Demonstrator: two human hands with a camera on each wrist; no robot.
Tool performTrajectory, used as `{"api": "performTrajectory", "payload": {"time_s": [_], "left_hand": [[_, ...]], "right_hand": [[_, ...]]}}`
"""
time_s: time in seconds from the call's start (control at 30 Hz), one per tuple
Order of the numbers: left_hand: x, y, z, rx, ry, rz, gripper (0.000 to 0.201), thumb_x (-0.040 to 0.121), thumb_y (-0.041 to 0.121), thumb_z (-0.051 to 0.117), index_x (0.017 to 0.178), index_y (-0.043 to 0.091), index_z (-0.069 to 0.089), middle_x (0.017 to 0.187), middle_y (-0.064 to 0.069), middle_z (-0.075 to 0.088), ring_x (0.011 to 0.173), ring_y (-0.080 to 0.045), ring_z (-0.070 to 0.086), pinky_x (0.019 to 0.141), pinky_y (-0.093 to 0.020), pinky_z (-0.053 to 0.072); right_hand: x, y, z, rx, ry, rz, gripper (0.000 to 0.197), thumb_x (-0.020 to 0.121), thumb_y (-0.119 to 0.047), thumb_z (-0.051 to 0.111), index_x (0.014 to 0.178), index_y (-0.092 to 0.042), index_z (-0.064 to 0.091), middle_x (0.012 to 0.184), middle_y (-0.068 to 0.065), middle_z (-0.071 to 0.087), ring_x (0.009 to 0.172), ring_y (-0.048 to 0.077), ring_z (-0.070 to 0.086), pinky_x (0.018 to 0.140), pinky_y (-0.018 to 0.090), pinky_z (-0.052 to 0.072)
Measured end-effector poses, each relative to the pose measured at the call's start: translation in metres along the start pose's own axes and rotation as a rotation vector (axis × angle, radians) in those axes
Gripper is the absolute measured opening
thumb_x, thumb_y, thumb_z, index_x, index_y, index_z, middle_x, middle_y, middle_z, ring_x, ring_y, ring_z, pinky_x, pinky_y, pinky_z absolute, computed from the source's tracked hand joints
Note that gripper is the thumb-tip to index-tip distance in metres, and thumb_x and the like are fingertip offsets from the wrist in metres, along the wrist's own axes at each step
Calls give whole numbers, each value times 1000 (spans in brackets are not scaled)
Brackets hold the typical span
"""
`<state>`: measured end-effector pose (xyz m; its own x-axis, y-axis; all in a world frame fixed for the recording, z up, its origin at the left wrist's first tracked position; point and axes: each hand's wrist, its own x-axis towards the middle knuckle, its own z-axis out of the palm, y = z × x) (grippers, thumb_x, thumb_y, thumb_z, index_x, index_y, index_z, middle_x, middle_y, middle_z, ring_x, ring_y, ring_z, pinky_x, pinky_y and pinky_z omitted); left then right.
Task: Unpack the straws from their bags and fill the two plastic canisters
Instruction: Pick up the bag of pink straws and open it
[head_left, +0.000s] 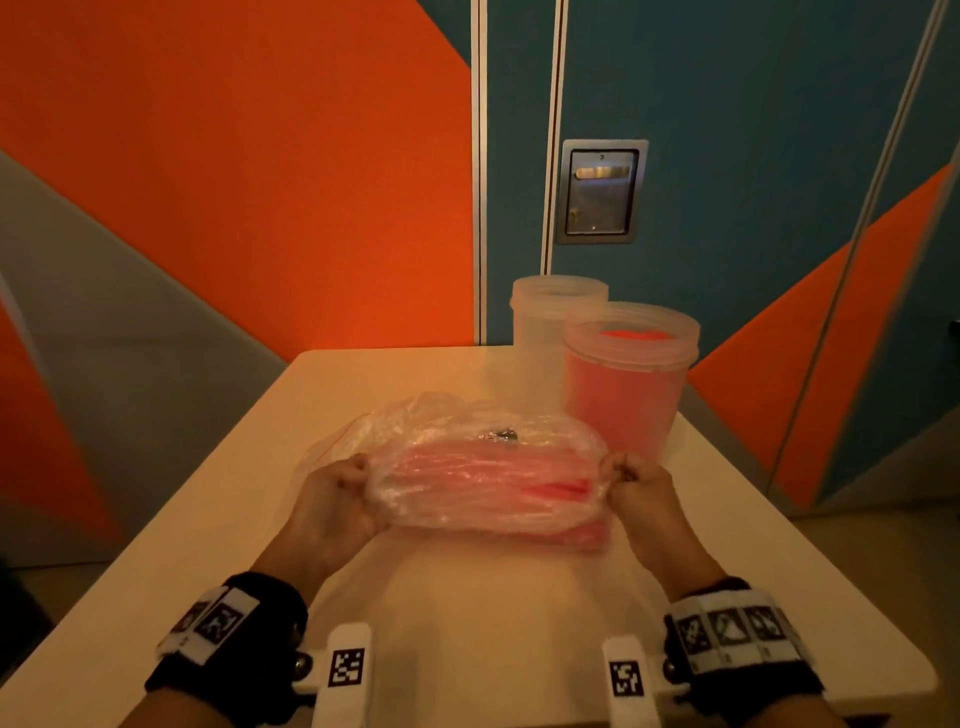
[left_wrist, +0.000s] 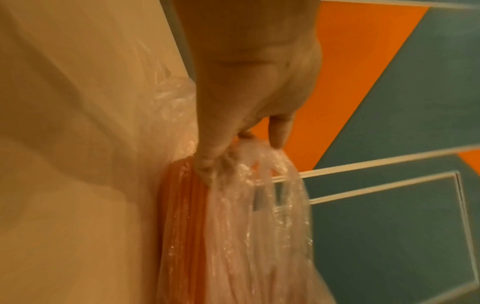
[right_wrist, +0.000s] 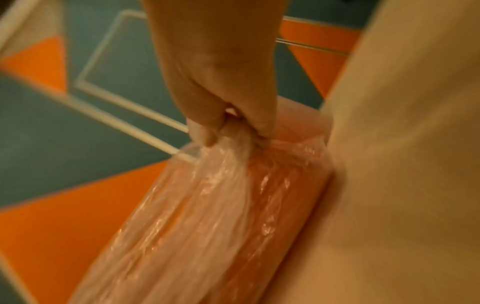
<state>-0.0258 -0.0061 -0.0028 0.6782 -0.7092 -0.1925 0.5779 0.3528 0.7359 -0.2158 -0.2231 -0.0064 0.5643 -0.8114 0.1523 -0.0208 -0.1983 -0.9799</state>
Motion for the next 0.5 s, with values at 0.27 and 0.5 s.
{"api": "performTrajectory", "payload": {"time_s": [0.27,0.5], "left_hand": [[-14,-13,11,1581,55,950,12,69,33,57,81,35,54,137,3,34,126,-19,25,96,-43,27],[-6,-15,32,1978,293,672,60,92,23,45,146,33,22,156,-5,12,132,-32,27,100,-49,33]], "right_hand": [[-1,-30,13,-863,-5,-307,17,78,-13,64,92,-20,70,99,-2,34,98,20,42,90,29,35],[-16,-37,42,-1039,-469,-543,19,84,-8,46,84,-9,65,87,10,66,74,22,54,68,30,44]]}}
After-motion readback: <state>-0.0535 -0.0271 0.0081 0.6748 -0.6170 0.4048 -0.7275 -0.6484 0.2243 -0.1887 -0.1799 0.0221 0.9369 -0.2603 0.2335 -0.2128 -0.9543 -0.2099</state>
